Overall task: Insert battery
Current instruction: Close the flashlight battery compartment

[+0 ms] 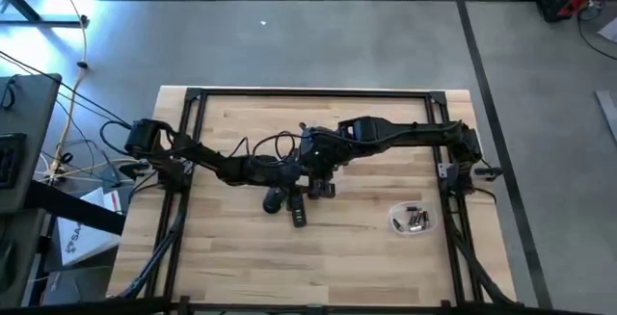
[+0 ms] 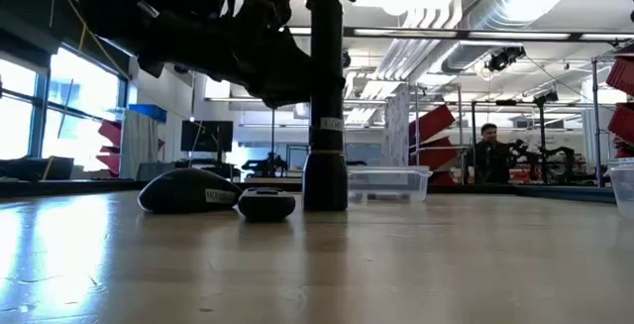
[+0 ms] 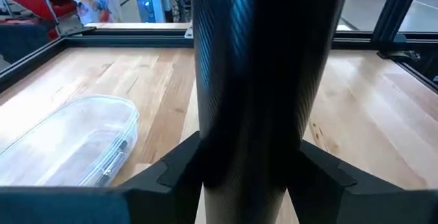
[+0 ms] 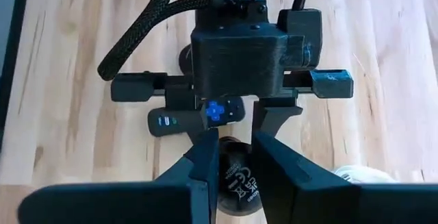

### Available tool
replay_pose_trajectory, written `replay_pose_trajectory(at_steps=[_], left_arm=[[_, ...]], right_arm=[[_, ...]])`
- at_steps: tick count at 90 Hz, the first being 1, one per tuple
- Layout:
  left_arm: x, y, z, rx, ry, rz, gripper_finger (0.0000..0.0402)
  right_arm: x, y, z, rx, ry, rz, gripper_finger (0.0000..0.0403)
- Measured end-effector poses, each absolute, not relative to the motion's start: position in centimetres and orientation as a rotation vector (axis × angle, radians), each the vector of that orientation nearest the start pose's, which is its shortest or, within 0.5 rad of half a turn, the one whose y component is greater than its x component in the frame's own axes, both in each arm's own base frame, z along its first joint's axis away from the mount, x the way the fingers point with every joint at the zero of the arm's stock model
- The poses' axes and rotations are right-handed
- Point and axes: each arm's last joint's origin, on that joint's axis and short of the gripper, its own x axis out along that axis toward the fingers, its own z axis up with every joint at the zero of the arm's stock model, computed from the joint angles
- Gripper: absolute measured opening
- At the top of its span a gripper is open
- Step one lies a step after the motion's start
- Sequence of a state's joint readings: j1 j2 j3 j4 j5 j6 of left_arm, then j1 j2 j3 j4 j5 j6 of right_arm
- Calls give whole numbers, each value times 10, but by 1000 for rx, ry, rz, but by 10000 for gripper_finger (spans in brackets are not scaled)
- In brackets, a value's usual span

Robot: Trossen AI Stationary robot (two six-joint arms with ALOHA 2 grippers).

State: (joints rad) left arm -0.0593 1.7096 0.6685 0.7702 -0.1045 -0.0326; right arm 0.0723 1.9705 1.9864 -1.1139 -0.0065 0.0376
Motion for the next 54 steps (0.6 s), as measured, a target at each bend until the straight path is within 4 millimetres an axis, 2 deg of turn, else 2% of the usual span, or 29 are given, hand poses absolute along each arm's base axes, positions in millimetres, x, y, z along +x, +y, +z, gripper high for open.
replay_pose_trajectory(at_steps=[24,54], left_arm=[[324,-16,157,-10,278,50,156],[324,-15,157,-1,286,61,156]], right_arm=[[410,30,339,-87,1059,81,52],[404,30,381,-151,956,115,53]])
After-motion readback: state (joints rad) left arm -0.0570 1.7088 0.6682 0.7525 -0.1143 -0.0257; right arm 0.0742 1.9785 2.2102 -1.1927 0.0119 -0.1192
